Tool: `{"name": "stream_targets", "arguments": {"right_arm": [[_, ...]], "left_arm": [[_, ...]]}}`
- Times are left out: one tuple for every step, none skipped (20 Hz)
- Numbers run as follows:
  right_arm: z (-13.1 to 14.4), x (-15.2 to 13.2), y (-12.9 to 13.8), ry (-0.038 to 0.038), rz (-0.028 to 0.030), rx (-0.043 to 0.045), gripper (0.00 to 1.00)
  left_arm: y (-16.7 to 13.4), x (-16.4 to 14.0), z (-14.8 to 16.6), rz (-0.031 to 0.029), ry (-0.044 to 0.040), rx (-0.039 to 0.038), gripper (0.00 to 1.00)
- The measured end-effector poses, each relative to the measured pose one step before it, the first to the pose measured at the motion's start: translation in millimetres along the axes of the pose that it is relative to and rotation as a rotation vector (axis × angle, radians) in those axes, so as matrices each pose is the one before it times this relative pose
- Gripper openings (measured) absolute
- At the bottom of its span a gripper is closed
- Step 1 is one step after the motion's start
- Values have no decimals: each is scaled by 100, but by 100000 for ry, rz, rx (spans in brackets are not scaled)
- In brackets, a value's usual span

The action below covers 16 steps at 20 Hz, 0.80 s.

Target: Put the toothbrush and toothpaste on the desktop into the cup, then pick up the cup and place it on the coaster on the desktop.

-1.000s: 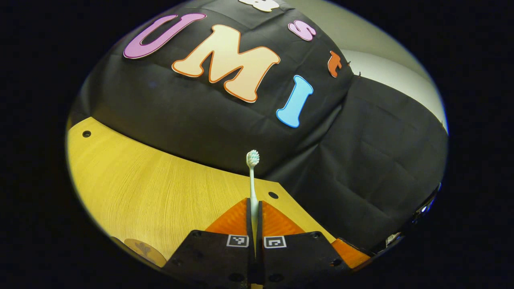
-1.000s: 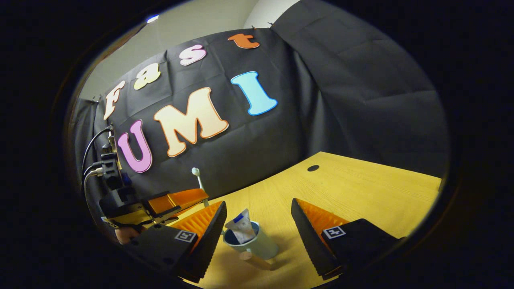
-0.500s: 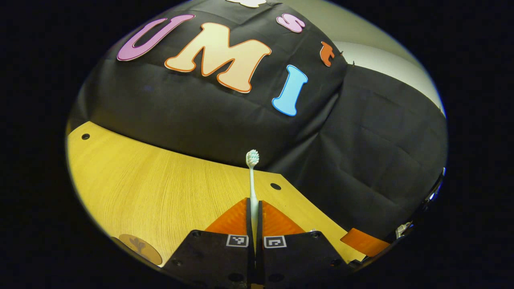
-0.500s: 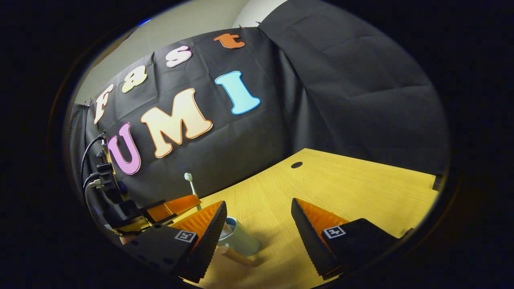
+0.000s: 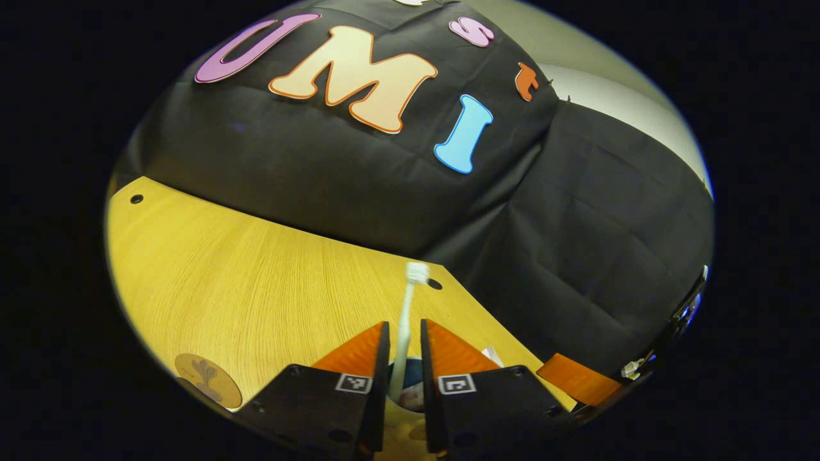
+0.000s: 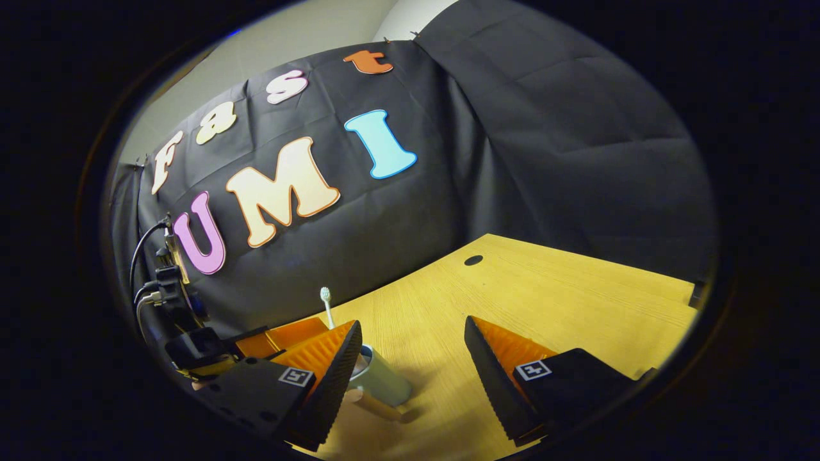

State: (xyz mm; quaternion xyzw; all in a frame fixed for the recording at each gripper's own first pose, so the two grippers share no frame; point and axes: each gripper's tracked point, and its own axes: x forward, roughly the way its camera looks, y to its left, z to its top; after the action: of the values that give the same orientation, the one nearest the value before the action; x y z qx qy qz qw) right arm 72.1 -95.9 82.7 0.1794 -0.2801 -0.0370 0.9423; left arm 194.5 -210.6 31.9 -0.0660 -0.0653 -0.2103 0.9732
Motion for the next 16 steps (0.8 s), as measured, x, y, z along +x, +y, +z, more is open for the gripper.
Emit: {"name": "stream_targets", "arguments": {"right_arm": [[32, -61, 6, 179, 237, 14, 98], [20, -49, 125, 114, 263, 97, 93], [-51, -72, 82, 261, 258, 42, 98], [-74, -61, 107, 492, 325, -176, 98], [-45, -117, 158, 437, 238, -516, 98], [-90, -21, 38, 465, 8, -819, 98], [3, -82, 72, 701, 191, -946, 98], [-138, -97, 151, 889, 337, -973, 98], [-69, -197, 131, 1044, 343, -896, 98], [0, 2, 289, 1214, 634, -939, 98], [74, 4, 256, 1268, 424, -1267, 98], [74, -77, 209, 1333, 242, -1797, 98], [19, -163, 253, 1486, 540, -2103, 98], [-56, -30, 386, 2034, 869, -2232, 98], [-25, -20, 389, 2374, 1009, -2178, 98], [-194, 1, 443, 2907, 1167, -2272, 98]], "left_arm": [[-28, -210, -94, -18, 55, 222, 24], [-49, -73, -5, -45, -1, 46, 43], [-88, -251, 58, -178, 97, -158, 50], [-46, -154, 28, 9, -140, -380, 62], [326, -311, 157, 1500, -435, -194, 66], [591, -215, 449, 2491, -1503, -414, 79], [223, -133, 305, -36, -1672, -1251, 92], [146, -785, 525, 715, -915, -1301, 93], [591, -520, 361, 1924, -388, -265, 93], [689, -431, 160, 1904, -82, 1081, 94], [729, -594, 296, 2106, 208, 1808, 94], [840, -568, 173, 1957, 344, 1933, 94], [834, -643, 227, 1779, 516, 1615, 94], [871, -608, 231, 2058, 511, 1307, 94], [1056, -722, 307, 2605, 213, 1082, 94], [1095, -609, 268, 2553, 379, 693, 94]]}}
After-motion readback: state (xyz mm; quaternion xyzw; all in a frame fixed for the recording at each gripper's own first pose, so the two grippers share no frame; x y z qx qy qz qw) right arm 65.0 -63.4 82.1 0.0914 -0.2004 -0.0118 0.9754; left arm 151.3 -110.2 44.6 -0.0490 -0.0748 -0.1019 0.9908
